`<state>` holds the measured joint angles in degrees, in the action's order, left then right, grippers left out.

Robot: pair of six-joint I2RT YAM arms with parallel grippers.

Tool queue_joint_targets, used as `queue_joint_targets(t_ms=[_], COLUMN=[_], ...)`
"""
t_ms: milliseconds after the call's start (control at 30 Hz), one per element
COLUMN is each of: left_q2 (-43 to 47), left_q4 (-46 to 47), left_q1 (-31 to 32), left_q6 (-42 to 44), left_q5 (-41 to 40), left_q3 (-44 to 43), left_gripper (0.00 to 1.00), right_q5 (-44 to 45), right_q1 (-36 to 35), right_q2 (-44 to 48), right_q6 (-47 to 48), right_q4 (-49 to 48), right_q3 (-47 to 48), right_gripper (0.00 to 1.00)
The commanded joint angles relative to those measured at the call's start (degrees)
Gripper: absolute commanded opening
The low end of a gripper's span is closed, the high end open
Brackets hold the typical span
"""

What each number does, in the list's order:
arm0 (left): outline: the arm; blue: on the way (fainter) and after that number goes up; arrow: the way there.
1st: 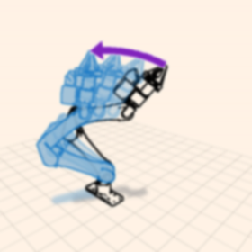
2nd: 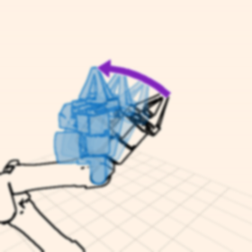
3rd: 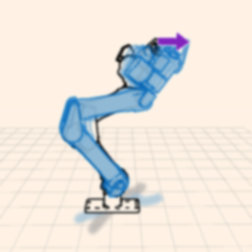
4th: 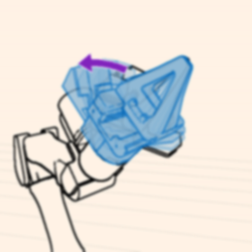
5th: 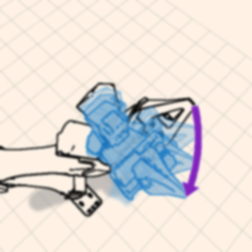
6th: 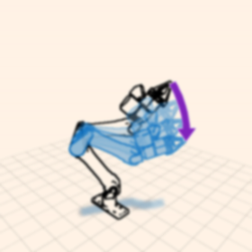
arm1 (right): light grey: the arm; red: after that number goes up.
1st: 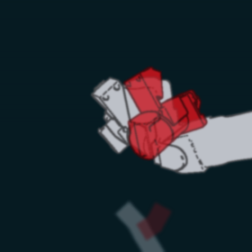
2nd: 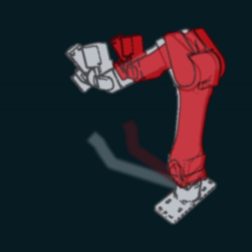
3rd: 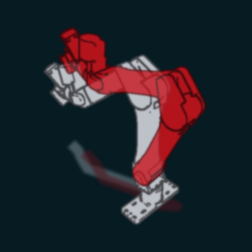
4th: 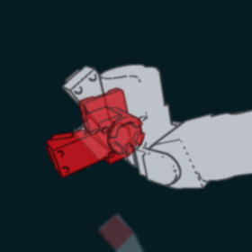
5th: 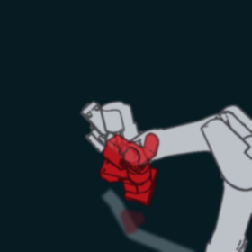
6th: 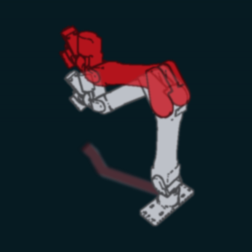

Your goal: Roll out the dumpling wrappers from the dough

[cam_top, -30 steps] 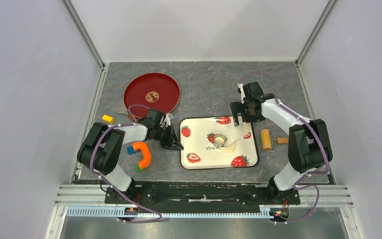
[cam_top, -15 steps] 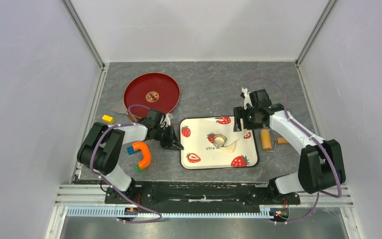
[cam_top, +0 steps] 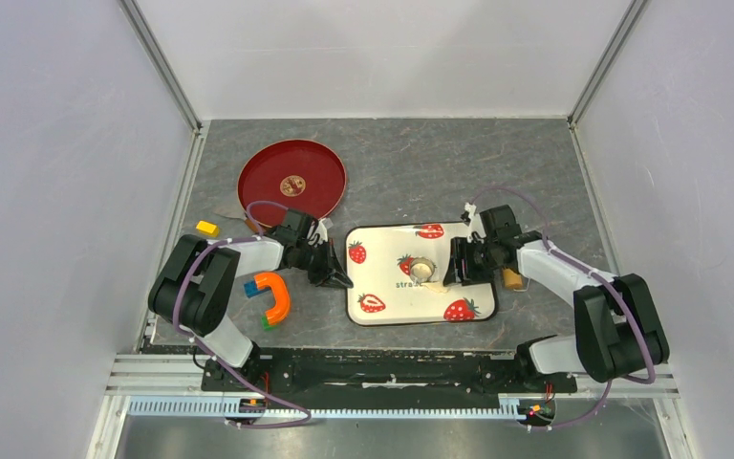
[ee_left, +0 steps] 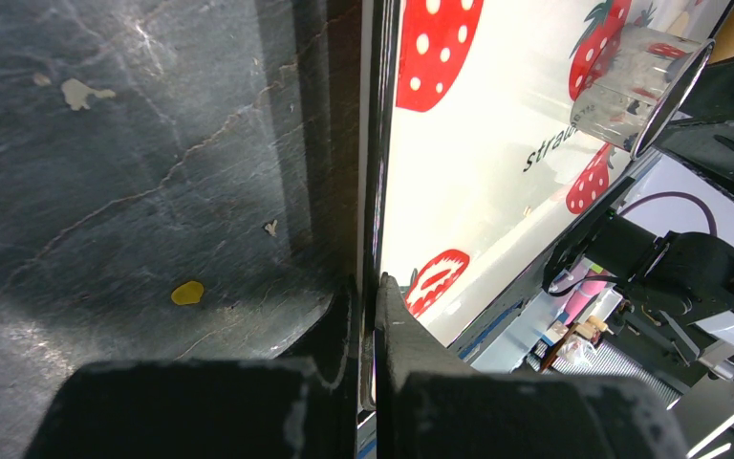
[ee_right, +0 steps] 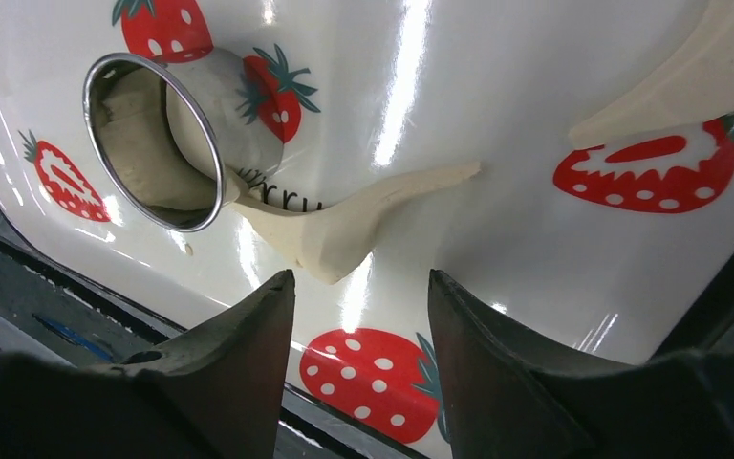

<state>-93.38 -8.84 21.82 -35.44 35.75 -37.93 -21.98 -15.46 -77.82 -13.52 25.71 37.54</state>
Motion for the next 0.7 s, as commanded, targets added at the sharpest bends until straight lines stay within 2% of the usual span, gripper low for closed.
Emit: queue_joint_targets(t_ms=[0,233,500,667], left_q2=[-3.6,-3.7,-3.7,-3.8], left_q4=[-2.9,-2.9,-2.9,-2.9], left_q1=[0.2,0.2,0.2,0.2], left_q6=[4.0,4.0,4.0,4.1], left_q5=[-11.0,-11.0,-11.0,-11.0], left_q3=[2.2,2.1,2.1,2.1], left_gripper=[0.02,0.02,0.02,0.02], right_q5=[-2.2,-1.1,2.3,2.4], right_q1=[0.2,-0.9,-1.4,-1.4], right_q2=[-1.7,-5.7,-7.9,-5.9], right_q6=[-1.6,-1.5,-0.4,-0.2], right_q4=[-6.3,-7.7,-8.0,-7.2], right_q3=[-1.8,-0.2,0.0,0.5], right_gripper=[0.54,0.47,0.23,0.13])
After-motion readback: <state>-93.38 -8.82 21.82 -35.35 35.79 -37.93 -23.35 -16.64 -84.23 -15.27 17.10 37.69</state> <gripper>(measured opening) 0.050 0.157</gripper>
